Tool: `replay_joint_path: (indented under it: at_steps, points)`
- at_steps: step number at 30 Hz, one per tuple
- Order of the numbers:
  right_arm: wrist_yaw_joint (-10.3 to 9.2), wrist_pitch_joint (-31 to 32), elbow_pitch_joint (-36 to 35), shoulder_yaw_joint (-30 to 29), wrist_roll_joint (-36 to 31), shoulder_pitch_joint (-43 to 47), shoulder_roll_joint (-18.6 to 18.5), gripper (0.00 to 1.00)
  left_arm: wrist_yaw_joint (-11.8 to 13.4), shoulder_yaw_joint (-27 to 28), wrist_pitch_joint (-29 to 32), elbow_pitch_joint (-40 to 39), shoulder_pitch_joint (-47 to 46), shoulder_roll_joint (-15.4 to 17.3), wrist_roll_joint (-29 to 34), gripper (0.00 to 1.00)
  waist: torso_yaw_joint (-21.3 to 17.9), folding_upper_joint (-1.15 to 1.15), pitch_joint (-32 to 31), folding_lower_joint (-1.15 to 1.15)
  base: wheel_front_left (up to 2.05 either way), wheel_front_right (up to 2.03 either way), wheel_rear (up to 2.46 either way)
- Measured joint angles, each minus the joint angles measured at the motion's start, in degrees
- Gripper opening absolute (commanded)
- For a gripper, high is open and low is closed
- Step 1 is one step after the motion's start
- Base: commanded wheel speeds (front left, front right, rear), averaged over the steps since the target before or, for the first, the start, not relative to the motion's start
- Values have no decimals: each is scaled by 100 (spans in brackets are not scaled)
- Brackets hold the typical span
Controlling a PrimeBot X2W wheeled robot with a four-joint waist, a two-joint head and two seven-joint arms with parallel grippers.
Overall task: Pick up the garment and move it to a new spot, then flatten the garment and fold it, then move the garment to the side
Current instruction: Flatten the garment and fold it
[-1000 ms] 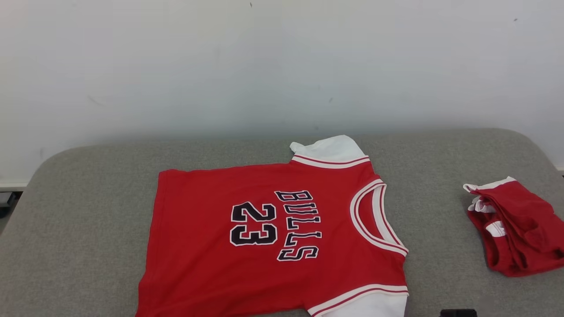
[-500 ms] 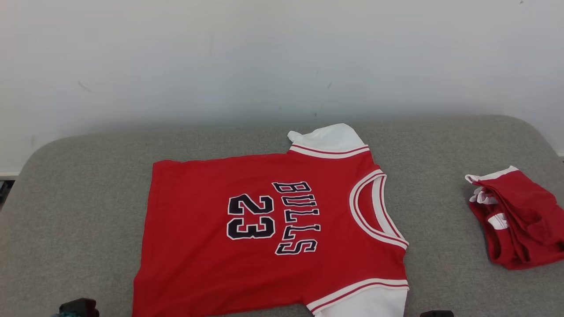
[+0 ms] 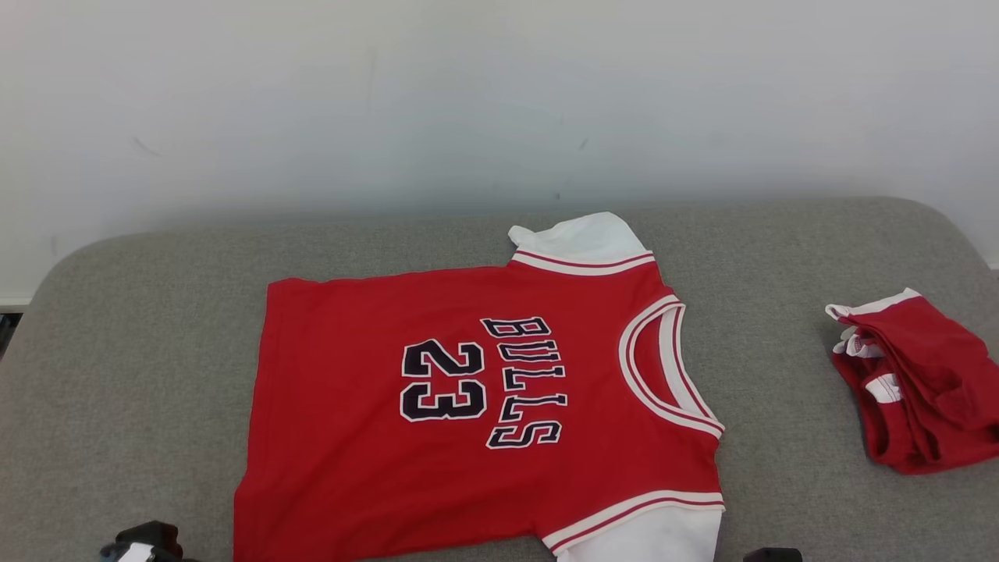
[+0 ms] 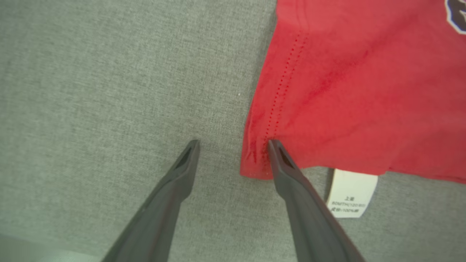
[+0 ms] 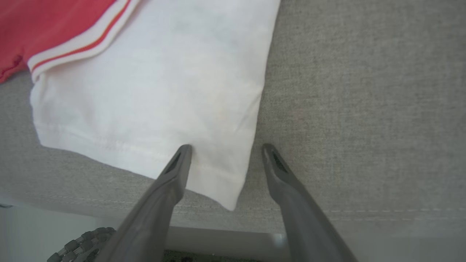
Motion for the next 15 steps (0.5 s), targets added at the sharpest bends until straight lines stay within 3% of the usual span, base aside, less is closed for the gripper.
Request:
replay_joint_path:
  at_steps: [1,2,3,5,7,8,15]
  points:
    - [-1,24,29,-1,-4,-18,2,93,0,0,-1,32,-20,-2,0,63,1,0,4,0,0,0,0]
    - [-1,46,57,-1,-5,-38,3,72,0,2,-1,67,-46,-4,-1,47,1,0,7,0,0,0,0]
    - [-1,75,89,-5,-5,-52,2,48,0,4,-1,94,-73,-4,-1,40,1,0,9,0,0,0,0]
    - [-2,107,145,-18,-5,-57,1,29,0,7,-3,152,-109,-9,-1,32,3,0,12,0,0,0,0]
    - [-2,123,180,-44,-5,-65,-4,11,0,9,-10,204,-142,-10,-1,15,4,0,14,0,0,0,0]
    - [-2,127,199,-43,-5,-70,1,1,0,8,-11,226,-168,-12,-1,0,4,0,15,0,0,0,0]
    - [-2,219,300,-40,-58,-115,14,0,-62,-8,-104,342,-202,-32,-8,0,15,0,19,0,0,0,0]
